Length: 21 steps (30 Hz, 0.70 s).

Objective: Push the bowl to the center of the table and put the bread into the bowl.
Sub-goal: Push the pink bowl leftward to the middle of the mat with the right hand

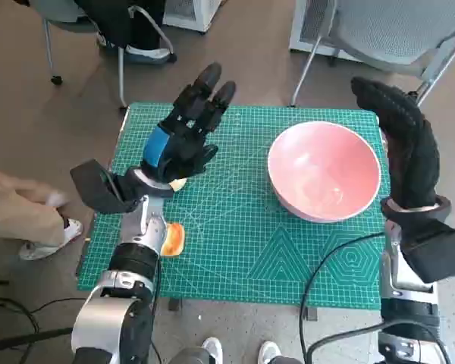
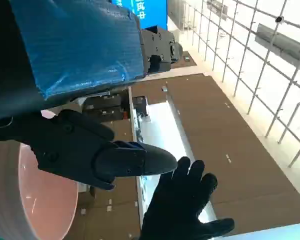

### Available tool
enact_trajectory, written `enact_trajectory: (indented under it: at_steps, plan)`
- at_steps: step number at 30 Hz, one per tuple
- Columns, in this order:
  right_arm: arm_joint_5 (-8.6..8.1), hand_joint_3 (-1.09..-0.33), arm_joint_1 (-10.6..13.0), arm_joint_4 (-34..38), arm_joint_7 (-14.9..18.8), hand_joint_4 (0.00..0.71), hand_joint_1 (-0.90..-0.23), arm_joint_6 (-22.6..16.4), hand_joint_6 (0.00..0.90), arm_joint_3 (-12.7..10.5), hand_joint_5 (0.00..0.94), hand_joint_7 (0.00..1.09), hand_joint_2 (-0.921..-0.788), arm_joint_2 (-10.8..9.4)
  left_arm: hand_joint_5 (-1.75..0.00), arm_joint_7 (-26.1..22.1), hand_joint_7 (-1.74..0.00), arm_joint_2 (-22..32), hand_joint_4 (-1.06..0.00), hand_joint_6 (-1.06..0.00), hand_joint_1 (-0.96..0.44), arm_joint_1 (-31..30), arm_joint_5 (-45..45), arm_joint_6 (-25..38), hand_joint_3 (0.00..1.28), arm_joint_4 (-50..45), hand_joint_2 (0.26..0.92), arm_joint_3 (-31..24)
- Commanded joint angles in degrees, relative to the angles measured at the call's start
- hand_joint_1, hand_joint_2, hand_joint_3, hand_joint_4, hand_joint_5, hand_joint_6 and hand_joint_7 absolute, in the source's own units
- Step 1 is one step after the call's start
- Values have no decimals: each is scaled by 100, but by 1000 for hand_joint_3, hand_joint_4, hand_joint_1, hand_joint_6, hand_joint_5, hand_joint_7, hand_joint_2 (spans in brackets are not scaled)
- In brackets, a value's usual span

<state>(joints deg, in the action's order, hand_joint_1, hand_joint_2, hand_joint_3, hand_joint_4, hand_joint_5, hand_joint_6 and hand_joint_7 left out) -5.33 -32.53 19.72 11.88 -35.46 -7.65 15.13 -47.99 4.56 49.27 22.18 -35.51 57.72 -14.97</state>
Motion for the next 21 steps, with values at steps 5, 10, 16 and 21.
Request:
enact_trajectory:
  at_steps: [5, 10, 16, 21]
  plan:
    - [-22, -867, 104, 114, 23, 197, -701, 10, 45, -14, 0, 421, -921, -12, 1, 52, -9, 19, 1, -130, -598, -46, -78, -113, 304, -74, 921, 18]
    - [-25, -866, 99, 125, 19, 197, -704, -7, 46, -27, 1, 420, -921, -2, 1, 73, -9, 24, 1, -131, -599, -40, -89, -141, 305, -50, 921, 27]
    - [-24, -863, 91, 171, 22, 196, -713, -46, 47, -40, 0, 419, -921, 6, 1, 93, -9, 24, 1, -133, -602, -44, -98, -154, 306, -45, 921, 37]
    - [-15, -863, 85, 220, 19, 189, -715, -81, 44, -48, 0, 416, -921, 7, 1, 110, -7, 25, 1, -130, -602, -40, -120, -153, 306, -25, 921, 32]
